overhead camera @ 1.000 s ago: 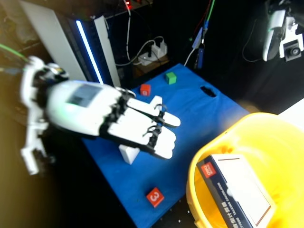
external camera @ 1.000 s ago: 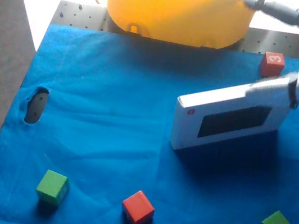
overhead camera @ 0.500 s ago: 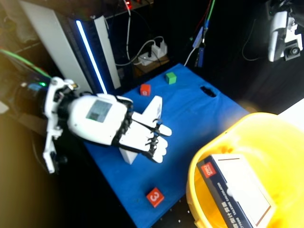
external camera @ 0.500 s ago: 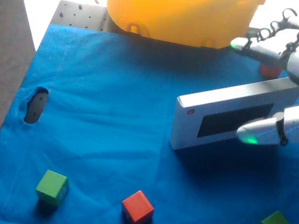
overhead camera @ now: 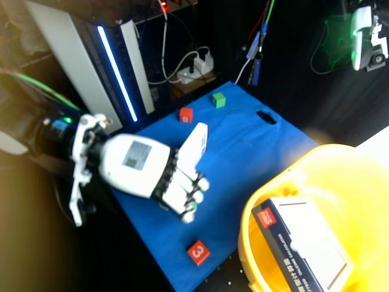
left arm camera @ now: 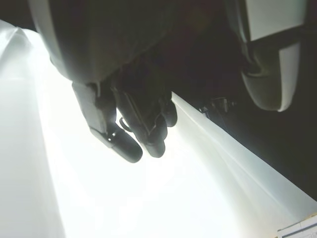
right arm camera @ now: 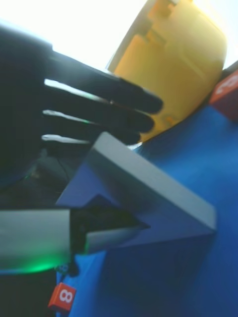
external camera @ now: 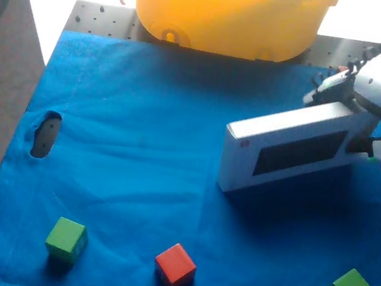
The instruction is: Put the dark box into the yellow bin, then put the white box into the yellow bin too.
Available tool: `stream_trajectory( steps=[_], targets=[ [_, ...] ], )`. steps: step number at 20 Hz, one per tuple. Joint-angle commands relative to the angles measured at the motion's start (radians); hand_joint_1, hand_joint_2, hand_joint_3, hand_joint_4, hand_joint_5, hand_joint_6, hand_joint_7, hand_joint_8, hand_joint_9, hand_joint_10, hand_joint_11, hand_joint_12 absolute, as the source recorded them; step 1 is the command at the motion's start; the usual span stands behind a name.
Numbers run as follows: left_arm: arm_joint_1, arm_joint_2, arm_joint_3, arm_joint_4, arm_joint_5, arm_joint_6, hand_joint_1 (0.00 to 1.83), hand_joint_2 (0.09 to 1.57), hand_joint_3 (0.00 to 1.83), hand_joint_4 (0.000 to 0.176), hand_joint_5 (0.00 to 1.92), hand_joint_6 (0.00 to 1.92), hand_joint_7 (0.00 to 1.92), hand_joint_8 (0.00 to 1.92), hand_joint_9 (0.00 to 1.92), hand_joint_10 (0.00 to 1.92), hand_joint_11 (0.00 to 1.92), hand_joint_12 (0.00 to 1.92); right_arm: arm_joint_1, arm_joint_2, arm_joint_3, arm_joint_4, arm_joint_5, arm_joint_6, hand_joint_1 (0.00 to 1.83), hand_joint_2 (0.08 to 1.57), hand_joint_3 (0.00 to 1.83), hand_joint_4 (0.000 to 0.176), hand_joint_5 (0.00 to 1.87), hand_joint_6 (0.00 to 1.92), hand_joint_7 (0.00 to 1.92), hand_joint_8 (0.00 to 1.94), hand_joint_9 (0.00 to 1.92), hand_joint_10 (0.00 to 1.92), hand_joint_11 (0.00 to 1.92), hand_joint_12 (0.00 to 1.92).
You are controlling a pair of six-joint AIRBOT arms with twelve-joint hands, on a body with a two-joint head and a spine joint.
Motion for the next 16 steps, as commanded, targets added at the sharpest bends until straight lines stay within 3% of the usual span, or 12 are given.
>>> stream_trajectory(
  steps=[1,2,3,4,5,6,7,8,11,13,15,16],
  targets=[
    [-0.013,0.010,-0.001,-0.052,-0.108,0.004,1.12,0.93,0.00,0.003,0.46,0.00,0.41,0.00,0.48,0.00,0.01,1.25,0.006,-0.006,0.004,-0.001,0.109,-0.003,1.32,1.02,0.01,0.000,1.08,0.57,1.25,0.62,1.25,0.61,1.13,0.84],
    [-0.013,0.014,-0.005,-0.057,-0.110,0.008,1.01,0.94,0.00,0.059,0.33,0.00,0.18,0.00,0.18,0.01,0.00,0.85,0.006,-0.009,0.005,0.003,0.109,-0.003,1.30,1.03,0.00,0.000,1.12,0.51,1.25,0.72,1.33,0.56,1.12,1.06],
    [-0.013,0.016,-0.006,-0.059,-0.111,0.009,0.98,0.95,0.00,0.085,0.22,0.00,0.10,0.00,0.15,0.02,0.00,0.84,0.007,-0.010,0.005,0.007,0.109,-0.003,1.30,1.03,0.00,0.000,1.12,0.52,1.27,0.71,1.36,0.56,1.12,1.18],
    [-0.013,0.018,-0.007,-0.060,-0.111,0.010,1.06,0.99,0.01,0.040,0.27,0.02,0.18,0.02,0.22,0.05,0.00,0.93,0.007,-0.011,0.005,0.010,0.110,-0.002,1.30,1.03,0.00,0.000,1.14,0.52,1.26,0.71,1.33,0.63,1.07,1.27],
    [-0.013,0.019,-0.007,-0.060,-0.109,0.012,1.02,0.98,0.00,0.076,0.28,0.01,0.17,0.01,0.18,0.03,0.00,0.77,0.007,-0.012,0.006,0.010,0.125,0.008,1.30,1.03,0.00,0.000,1.15,0.46,1.24,0.79,1.29,0.80,1.04,1.39],
    [-0.013,0.019,-0.007,-0.060,-0.104,0.014,1.05,0.95,0.00,0.045,0.27,0.01,0.21,0.00,0.31,0.04,0.00,1.10,0.007,-0.011,0.006,0.010,0.141,0.024,1.29,1.05,0.00,0.000,1.11,0.52,1.19,0.88,1.23,0.94,1.00,1.48],
    [-0.013,0.020,-0.008,-0.060,-0.100,0.016,1.11,0.96,0.00,0.018,0.29,0.01,0.22,0.00,0.33,0.03,0.00,1.13,0.007,-0.010,0.006,0.010,0.152,0.035,1.29,1.06,0.00,0.000,1.07,0.58,1.17,0.91,1.22,0.97,1.00,1.47],
    [-0.013,0.021,-0.007,-0.060,-0.097,0.019,1.11,0.97,0.00,0.053,0.30,0.01,0.22,0.00,0.33,0.02,0.00,1.10,0.009,-0.011,0.006,0.010,0.154,0.035,1.29,1.06,0.00,0.000,1.05,0.64,1.19,0.87,1.22,0.95,1.00,1.45],
    [-0.006,0.024,-0.007,-0.058,-0.082,0.030,1.15,0.96,0.00,0.053,0.39,0.02,0.29,0.01,0.39,0.02,0.08,1.01,0.026,-0.010,0.005,0.011,0.163,0.035,1.29,1.06,0.00,0.000,1.04,0.68,1.19,0.86,1.18,0.94,0.99,1.44],
    [-0.005,0.025,-0.007,-0.055,-0.072,0.034,1.16,0.95,0.00,0.069,0.44,0.01,0.38,0.01,0.47,0.02,0.15,0.96,0.044,-0.003,0.005,0.011,0.172,0.036,1.28,1.07,0.00,0.000,1.01,0.72,1.15,0.92,1.16,0.94,0.96,1.44],
    [0.004,0.025,-0.008,-0.055,-0.063,0.044,1.18,0.95,0.00,0.102,0.44,0.01,0.41,0.00,0.48,0.01,0.01,1.08,0.066,0.005,0.006,0.011,0.180,0.036,1.28,1.07,0.00,0.000,1.01,0.73,1.15,0.93,1.17,0.89,0.99,1.35],
    [0.017,0.026,-0.009,-0.055,-0.059,0.048,1.24,0.95,0.00,0.061,0.48,0.01,0.42,0.00,0.47,0.00,0.02,1.00,0.089,0.008,0.008,0.010,0.181,0.035,1.28,1.08,0.00,0.000,1.01,0.73,1.15,0.93,1.17,0.87,0.98,1.37]
  ],
)
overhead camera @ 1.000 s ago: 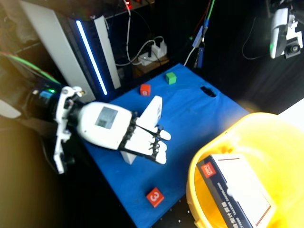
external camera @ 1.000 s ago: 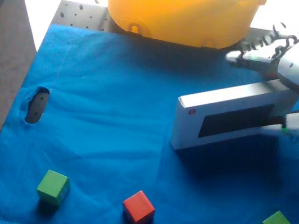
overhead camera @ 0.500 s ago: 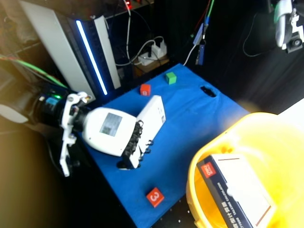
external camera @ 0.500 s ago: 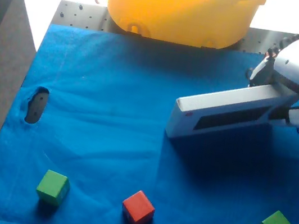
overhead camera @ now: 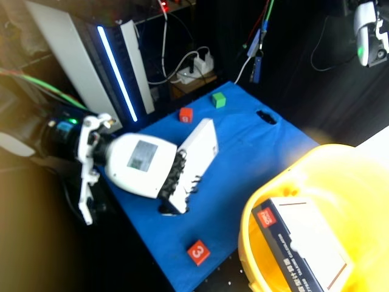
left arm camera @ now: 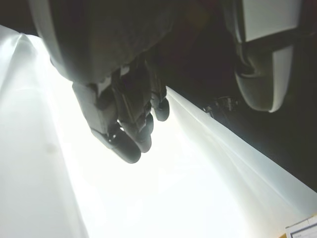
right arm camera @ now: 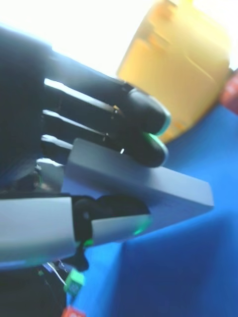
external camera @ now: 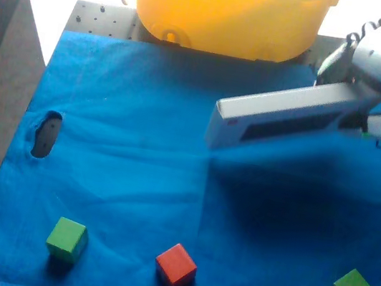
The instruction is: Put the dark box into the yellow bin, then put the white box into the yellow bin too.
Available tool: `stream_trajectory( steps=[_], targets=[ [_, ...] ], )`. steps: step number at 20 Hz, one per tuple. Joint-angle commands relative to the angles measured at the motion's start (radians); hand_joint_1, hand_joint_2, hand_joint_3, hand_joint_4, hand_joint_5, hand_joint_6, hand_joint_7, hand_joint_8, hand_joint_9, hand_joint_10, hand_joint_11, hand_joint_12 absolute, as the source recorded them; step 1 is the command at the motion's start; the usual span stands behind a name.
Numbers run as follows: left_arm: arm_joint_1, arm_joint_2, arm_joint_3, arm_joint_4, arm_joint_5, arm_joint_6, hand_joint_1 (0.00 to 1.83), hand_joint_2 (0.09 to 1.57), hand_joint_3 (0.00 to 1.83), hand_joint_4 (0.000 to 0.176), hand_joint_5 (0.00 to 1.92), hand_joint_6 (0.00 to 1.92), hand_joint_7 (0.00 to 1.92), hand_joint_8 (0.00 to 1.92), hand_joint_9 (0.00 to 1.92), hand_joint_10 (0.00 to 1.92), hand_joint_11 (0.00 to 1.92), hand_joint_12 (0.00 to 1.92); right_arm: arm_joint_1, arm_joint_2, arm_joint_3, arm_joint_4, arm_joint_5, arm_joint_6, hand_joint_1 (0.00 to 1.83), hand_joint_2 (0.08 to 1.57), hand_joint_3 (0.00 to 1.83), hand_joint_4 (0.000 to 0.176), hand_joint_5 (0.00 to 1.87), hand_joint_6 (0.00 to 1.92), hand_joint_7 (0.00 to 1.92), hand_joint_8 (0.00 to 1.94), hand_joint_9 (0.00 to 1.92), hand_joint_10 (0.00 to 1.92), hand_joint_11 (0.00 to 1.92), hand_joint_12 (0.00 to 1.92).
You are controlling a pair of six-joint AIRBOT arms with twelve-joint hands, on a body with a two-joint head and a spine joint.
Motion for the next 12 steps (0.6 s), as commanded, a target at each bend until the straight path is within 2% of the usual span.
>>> stream_trajectory(
  steps=[1,2,3,4,5,9,10,11,12],
  targets=[
    [0.000,0.007,-0.002,-0.043,-0.092,0.000,1.26,0.93,0.00,0.072,0.49,0.01,0.43,0.00,0.46,0.00,0.02,0.93,0.029,0.001,0.007,-0.002,0.128,0.000,1.28,1.09,0.00,0.000,0.98,0.76,1.13,0.96,1.16,0.89,0.96,1.41],
    [0.006,0.008,-0.002,-0.045,-0.092,0.000,1.23,0.91,0.00,0.081,0.45,0.00,0.42,0.00,0.45,0.00,0.02,0.91,0.044,0.001,0.010,-0.008,0.128,0.000,1.28,1.09,0.00,0.000,0.95,0.81,1.13,0.97,1.17,0.89,0.97,1.39],
    [0.009,0.008,-0.002,-0.046,-0.093,0.000,1.20,0.89,0.00,0.071,0.44,0.00,0.43,0.00,0.45,0.00,0.05,0.85,0.068,0.004,0.014,-0.016,0.128,0.000,1.28,1.09,0.00,0.000,0.97,0.79,1.15,0.93,1.19,0.87,0.99,1.37],
    [0.009,0.008,-0.003,-0.046,-0.092,0.000,1.19,0.86,0.00,0.079,0.45,0.00,0.46,0.00,0.48,0.00,0.09,0.79,0.090,0.006,0.016,-0.021,0.128,0.000,1.28,1.07,0.00,0.000,1.02,0.73,1.18,0.87,1.19,0.84,0.99,1.34],
    [0.010,0.008,-0.004,-0.046,-0.092,0.001,1.17,0.84,0.00,0.102,0.45,0.00,0.40,0.00,0.45,0.00,0.06,0.76,0.111,0.008,0.018,-0.024,0.128,-0.002,1.28,1.07,0.00,0.000,0.98,0.82,1.19,0.80,1.20,0.75,1.00,1.32],
    [0.013,0.008,-0.009,-0.046,-0.094,0.004,1.15,0.86,0.00,0.089,0.44,0.00,0.41,0.00,0.45,0.00,0.09,0.67,0.203,0.017,0.020,-0.052,0.128,-0.026,1.27,1.06,0.00,0.000,1.02,0.80,1.22,0.71,1.24,0.58,0.97,1.27],
    [0.016,0.008,-0.011,-0.046,-0.095,0.004,1.13,0.85,0.00,0.103,0.45,0.00,0.42,0.00,0.44,0.00,0.10,0.63,0.211,0.019,0.020,-0.055,0.128,-0.029,1.28,1.05,0.00,0.000,1.07,0.65,1.20,0.82,1.21,0.73,0.94,1.39],
    [0.022,0.007,-0.011,-0.046,-0.098,0.004,1.12,0.85,0.00,0.091,0.45,0.00,0.43,0.00,0.45,0.00,0.11,0.62,0.222,0.021,0.021,-0.055,0.128,-0.039,1.29,1.05,0.00,0.000,1.10,0.59,1.19,0.85,1.17,0.85,0.93,1.45],
    [0.028,0.007,-0.012,-0.046,-0.100,0.004,1.12,0.85,0.00,0.089,0.45,0.00,0.43,0.00,0.45,0.00,0.11,0.62,0.241,0.023,0.023,-0.055,0.128,-0.051,1.29,1.05,0.00,0.000,1.10,0.57,1.19,0.85,1.15,0.90,0.92,1.47]
  ],
)
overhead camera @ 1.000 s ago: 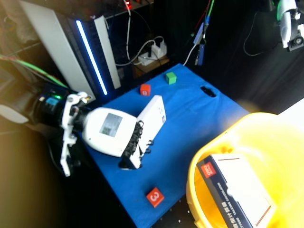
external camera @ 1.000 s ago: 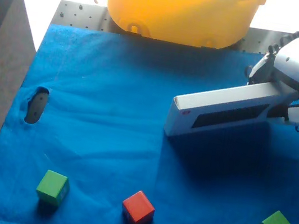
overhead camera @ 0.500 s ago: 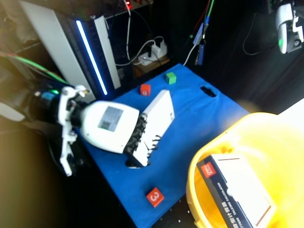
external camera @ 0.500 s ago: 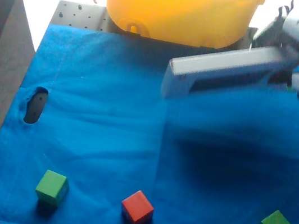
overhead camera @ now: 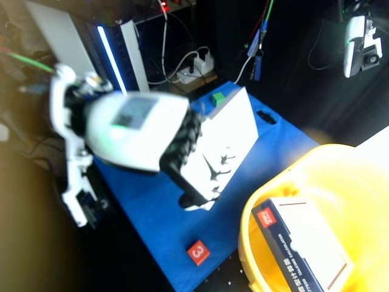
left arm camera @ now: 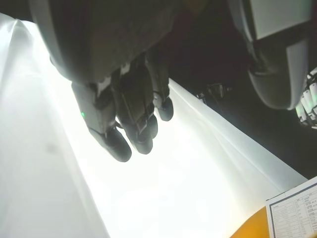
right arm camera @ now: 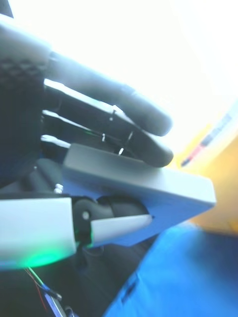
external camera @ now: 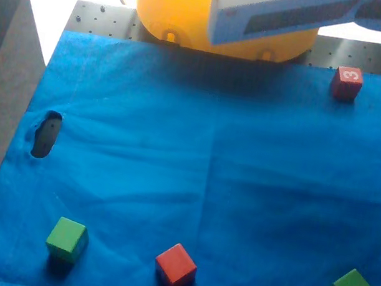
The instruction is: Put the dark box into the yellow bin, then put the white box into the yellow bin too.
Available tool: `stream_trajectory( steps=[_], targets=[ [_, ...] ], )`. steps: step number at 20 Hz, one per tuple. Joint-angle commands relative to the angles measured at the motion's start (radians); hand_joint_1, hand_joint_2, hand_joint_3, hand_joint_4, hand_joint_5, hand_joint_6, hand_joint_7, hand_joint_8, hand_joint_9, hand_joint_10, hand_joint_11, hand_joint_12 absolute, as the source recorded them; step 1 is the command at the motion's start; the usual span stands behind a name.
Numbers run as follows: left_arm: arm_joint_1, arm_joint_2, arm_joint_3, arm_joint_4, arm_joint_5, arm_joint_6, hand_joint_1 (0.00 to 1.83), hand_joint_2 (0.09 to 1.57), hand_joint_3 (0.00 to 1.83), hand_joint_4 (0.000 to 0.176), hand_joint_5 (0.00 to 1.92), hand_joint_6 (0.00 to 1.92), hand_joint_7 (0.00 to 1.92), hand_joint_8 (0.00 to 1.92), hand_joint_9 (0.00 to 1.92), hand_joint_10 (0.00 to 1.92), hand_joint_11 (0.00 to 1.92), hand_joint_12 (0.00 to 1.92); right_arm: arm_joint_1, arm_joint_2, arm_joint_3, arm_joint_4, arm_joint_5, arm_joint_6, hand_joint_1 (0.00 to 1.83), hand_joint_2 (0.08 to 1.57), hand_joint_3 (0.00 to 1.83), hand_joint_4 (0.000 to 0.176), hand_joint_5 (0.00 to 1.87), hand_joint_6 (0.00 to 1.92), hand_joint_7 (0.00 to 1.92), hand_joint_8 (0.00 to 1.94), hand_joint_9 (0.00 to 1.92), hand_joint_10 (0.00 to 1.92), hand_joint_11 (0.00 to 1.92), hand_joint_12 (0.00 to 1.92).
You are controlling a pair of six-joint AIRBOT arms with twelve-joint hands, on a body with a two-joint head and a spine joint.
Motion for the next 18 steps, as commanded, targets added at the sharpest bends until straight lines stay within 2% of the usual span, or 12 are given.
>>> stream_trajectory(
  steps=[1,2,3,4,5,6,7,9,11,14,17,18],
  targets=[
    [-0.005,0.003,-0.003,-0.045,-0.113,-0.003,1.12,0.85,0.00,0.088,0.45,0.00,0.43,0.00,0.45,0.00,0.11,0.62,0.032,0.004,0.005,0.005,0.121,-0.010,1.29,1.05,0.00,0.000,1.11,0.56,1.19,0.85,1.14,0.91,0.92,1.47],
    [-0.003,0.003,-0.005,-0.045,-0.117,-0.003,1.12,0.85,0.00,0.088,0.45,0.00,0.43,0.00,0.45,0.00,0.11,0.62,0.048,0.005,0.006,0.005,0.121,-0.018,1.29,1.05,0.00,0.000,1.11,0.56,1.19,0.85,1.14,0.91,0.92,1.48],
    [-0.001,0.005,-0.008,-0.045,-0.123,-0.003,1.09,0.82,0.00,0.104,0.46,0.01,0.46,0.01,0.45,0.00,0.11,0.62,0.069,0.006,0.007,0.005,0.121,-0.033,1.28,1.06,0.00,0.000,1.02,0.77,1.20,0.77,1.19,0.71,0.96,1.30],
    [-0.001,0.005,-0.009,-0.045,-0.125,-0.003,1.09,0.81,0.00,0.109,0.47,0.00,0.47,0.00,0.45,0.00,0.09,0.64,0.081,0.006,0.008,0.005,0.121,-0.041,1.27,1.07,0.00,0.000,0.98,0.85,1.21,0.74,1.24,0.55,0.99,1.20],
    [-0.001,0.005,-0.010,-0.045,-0.127,-0.003,1.10,0.80,0.00,0.109,0.48,0.00,0.48,0.00,0.45,0.00,0.10,0.65,0.093,0.006,0.009,0.005,0.121,-0.049,1.28,1.06,0.00,0.000,1.00,0.78,1.21,0.77,1.28,0.54,1.00,1.24],
    [-0.001,0.005,-0.011,-0.045,-0.128,-0.003,1.10,0.79,0.00,0.092,0.47,0.00,0.48,0.00,0.44,0.00,0.08,0.69,0.110,0.007,0.009,0.005,0.121,-0.064,1.29,1.06,0.00,0.000,1.00,0.78,1.22,0.77,1.29,0.50,1.01,1.21],
    [-0.001,0.005,-0.012,-0.045,-0.128,-0.003,1.09,0.79,0.00,0.092,0.46,0.00,0.46,0.00,0.41,0.00,0.04,0.73,0.128,0.007,0.010,0.005,0.120,-0.078,1.29,1.07,0.00,0.000,0.99,0.77,1.20,0.80,1.29,0.49,1.01,1.24],
    [0.002,0.004,-0.014,-0.045,-0.129,-0.003,1.07,0.78,0.00,0.085,0.45,0.00,0.46,0.00,0.40,0.01,0.01,0.80,0.153,0.007,0.013,0.005,0.120,-0.099,1.28,1.07,0.00,0.000,0.98,0.79,1.20,0.81,1.32,0.46,1.04,1.19],
    [0.004,0.003,-0.016,-0.045,-0.135,-0.003,1.07,0.78,0.00,0.079,0.43,0.00,0.44,0.00,0.37,0.00,0.00,0.90,0.174,0.007,0.024,0.005,0.117,-0.120,1.27,1.07,0.00,0.000,0.95,0.89,1.20,0.75,1.32,0.33,1.05,1.08],
    [0.012,0.004,-0.024,-0.045,-0.153,-0.003,1.09,0.78,0.00,0.089,0.43,0.00,0.43,0.00,0.35,0.00,0.00,0.86,0.188,0.007,0.027,0.005,0.118,-0.161,1.28,1.06,0.00,0.000,0.97,0.88,1.24,0.67,1.41,0.15,1.11,0.96],
    [0.016,0.004,-0.031,-0.045,-0.166,-0.003,1.11,0.78,0.00,0.100,0.42,0.00,0.42,0.00,0.30,0.00,0.00,0.78,0.203,0.005,0.037,0.005,0.118,-0.162,1.28,1.05,0.00,0.000,1.01,0.82,1.27,0.63,1.47,0.11,1.12,1.02],
    [0.016,0.004,-0.035,-0.045,-0.176,-0.003,1.10,0.81,0.01,0.110,0.37,0.00,0.38,0.00,0.28,0.00,0.00,0.74,0.216,-0.002,0.049,-0.002,0.118,-0.162,1.29,1.04,0.00,0.000,1.03,0.79,1.30,0.56,1.49,0.09,1.13,0.99]
  ],
)
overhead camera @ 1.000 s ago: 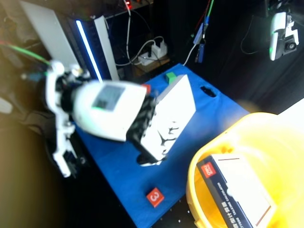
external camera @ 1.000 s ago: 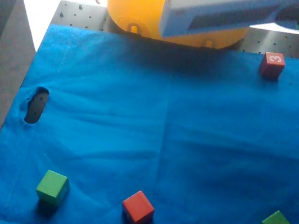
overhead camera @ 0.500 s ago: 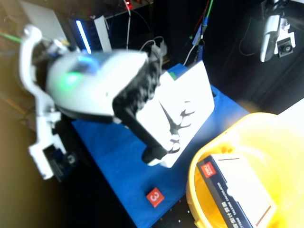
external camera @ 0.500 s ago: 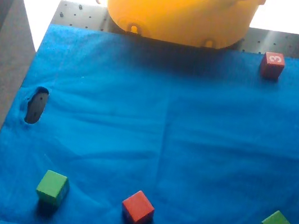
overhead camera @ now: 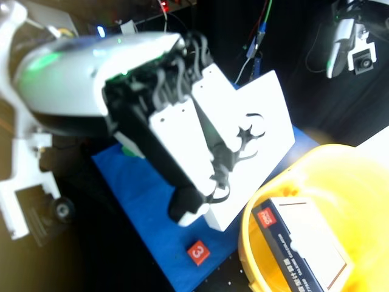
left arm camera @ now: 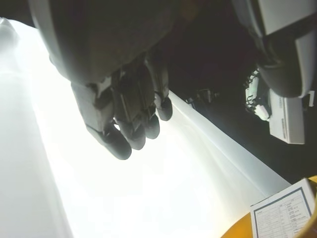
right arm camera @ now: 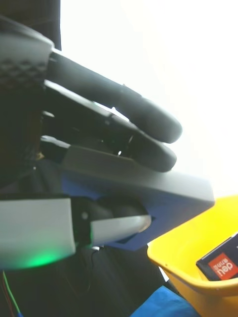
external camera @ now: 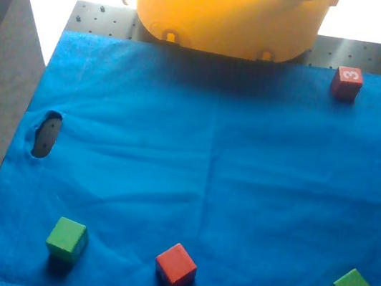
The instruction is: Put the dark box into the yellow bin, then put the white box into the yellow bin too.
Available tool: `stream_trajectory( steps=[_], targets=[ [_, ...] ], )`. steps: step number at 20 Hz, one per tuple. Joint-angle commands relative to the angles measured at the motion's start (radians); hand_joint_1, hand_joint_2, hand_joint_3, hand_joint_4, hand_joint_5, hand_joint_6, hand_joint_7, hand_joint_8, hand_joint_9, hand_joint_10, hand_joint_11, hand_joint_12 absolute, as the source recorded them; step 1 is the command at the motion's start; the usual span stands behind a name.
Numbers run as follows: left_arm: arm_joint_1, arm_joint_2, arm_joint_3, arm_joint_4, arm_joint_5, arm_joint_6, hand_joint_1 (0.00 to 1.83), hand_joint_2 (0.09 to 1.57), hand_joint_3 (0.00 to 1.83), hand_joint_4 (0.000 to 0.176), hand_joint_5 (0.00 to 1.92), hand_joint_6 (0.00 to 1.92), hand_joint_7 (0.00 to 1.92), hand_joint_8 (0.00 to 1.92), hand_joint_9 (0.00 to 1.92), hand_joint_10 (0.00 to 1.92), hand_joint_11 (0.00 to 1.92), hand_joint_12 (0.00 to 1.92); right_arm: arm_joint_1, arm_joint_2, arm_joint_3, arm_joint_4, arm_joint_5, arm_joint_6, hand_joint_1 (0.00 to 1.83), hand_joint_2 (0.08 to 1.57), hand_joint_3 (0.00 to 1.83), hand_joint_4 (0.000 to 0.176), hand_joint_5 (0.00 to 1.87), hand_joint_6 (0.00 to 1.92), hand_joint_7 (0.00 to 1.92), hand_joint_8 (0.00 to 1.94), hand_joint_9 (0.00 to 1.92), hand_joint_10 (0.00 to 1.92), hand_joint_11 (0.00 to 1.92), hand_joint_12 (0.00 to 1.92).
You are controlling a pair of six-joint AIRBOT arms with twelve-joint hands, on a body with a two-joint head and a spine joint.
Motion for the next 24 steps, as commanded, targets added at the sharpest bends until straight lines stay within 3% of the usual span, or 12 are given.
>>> stream_trajectory(
  steps=[1,3,6,8,10,11,12,13,14,15,17,24],
  targets=[
    [-0.005,0.003,-0.007,-0.048,-0.125,-0.004,1.11,0.82,0.01,0.124,0.34,0.00,0.35,0.00,0.26,0.00,0.00,0.70,0.034,-0.005,0.016,-0.016,0.133,-0.008,1.29,1.04,0.00,0.000,1.05,0.75,1.30,0.56,1.49,0.09,1.12,0.98],
    [-0.002,0.003,-0.013,-0.049,-0.138,-0.004,1.11,0.81,0.00,0.107,0.32,0.00,0.34,0.00,0.29,0.01,0.01,0.70,0.068,-0.013,0.032,-0.055,0.132,-0.008,1.29,1.03,0.00,0.000,1.08,0.66,1.28,0.63,1.50,0.09,1.09,1.08],
    [0.006,-0.015,-0.015,-0.049,-0.168,-0.003,1.05,0.77,0.00,0.137,0.34,0.01,0.39,0.01,0.38,0.02,0.07,0.69,0.075,-0.029,0.056,-0.084,0.132,-0.008,1.29,1.05,0.00,0.000,1.02,0.69,1.23,0.75,1.51,0.12,1.10,1.18],
    [0.008,-0.036,-0.010,-0.049,-0.190,-0.003,1.03,0.73,0.00,0.157,0.33,0.00,0.41,0.00,0.36,0.00,0.05,0.70,0.078,-0.040,0.080,-0.083,0.132,-0.008,1.28,1.08,0.00,0.000,1.01,0.67,1.13,0.98,1.33,0.70,1.06,1.43],
    [0.010,-0.061,-0.001,-0.048,-0.209,-0.003,1.04,0.73,0.00,0.157,0.32,0.00,0.42,0.00,0.38,0.00,0.02,0.79,0.078,-0.071,0.129,-0.060,0.123,-0.008,1.28,1.08,0.00,0.000,0.99,0.76,1.14,0.95,1.20,0.77,1.00,1.34],
    [0.011,-0.065,0.000,-0.048,-0.214,-0.004,1.05,0.73,0.00,0.172,0.36,0.01,0.47,0.02,0.41,0.01,0.01,0.79,0.078,-0.086,0.148,-0.042,0.117,-0.008,1.22,1.13,0.01,0.000,0.85,1.13,1.03,0.95,1.05,0.46,0.82,1.10],
    [0.018,-0.073,0.004,-0.048,-0.222,-0.009,1.03,0.72,0.00,0.175,0.36,0.01,0.49,0.02,0.42,0.01,0.02,0.80,0.078,-0.119,0.184,-0.030,0.100,-0.008,1.07,1.09,0.00,0.026,0.57,0.43,0.71,0.33,0.79,0.16,0.56,0.77],
    [0.026,-0.084,0.012,-0.048,-0.228,-0.019,1.04,0.73,0.00,0.167,0.34,0.00,0.47,0.01,0.40,0.00,0.02,0.80,0.078,-0.134,0.206,-0.025,0.087,-0.008,1.00,1.07,0.00,0.067,0.49,0.13,0.57,0.09,0.60,0.03,0.44,0.48],
    [0.033,-0.096,0.022,-0.048,-0.234,-0.029,1.05,0.74,0.00,0.153,0.33,0.00,0.47,0.00,0.40,0.00,0.00,0.83,0.078,-0.143,0.218,-0.023,0.074,-0.008,0.81,1.06,0.00,0.140,0.36,0.03,0.40,0.02,0.40,0.01,0.28,0.36],
    [0.039,-0.105,0.030,-0.048,-0.239,-0.038,1.06,0.75,0.00,0.151,0.32,0.00,0.47,0.00,0.40,0.00,0.00,0.84,0.078,-0.147,0.225,-0.023,0.070,-0.008,0.74,1.06,0.00,0.169,0.31,0.00,0.32,0.00,0.29,0.00,0.18,0.31],
    [0.045,-0.107,0.033,-0.048,-0.243,-0.048,1.08,0.76,0.01,0.160,0.30,0.00,0.42,0.00,0.36,0.00,0.00,0.81,0.078,-0.150,0.233,-0.012,0.068,-0.008,0.65,1.12,0.00,0.176,0.22,0.00,0.19,0.00,0.14,0.00,0.02,0.31],
    [0.061,-0.083,0.027,-0.061,-0.249,-0.065,1.04,0.75,0.00,0.169,0.29,0.00,0.41,0.00,0.33,0.00,0.00,0.76,0.077,-0.126,0.199,-0.004,0.064,-0.024,0.60,1.17,0.00,0.176,0.11,0.00,0.10,0.00,0.06,0.00,0.00,0.13]
  ],
)
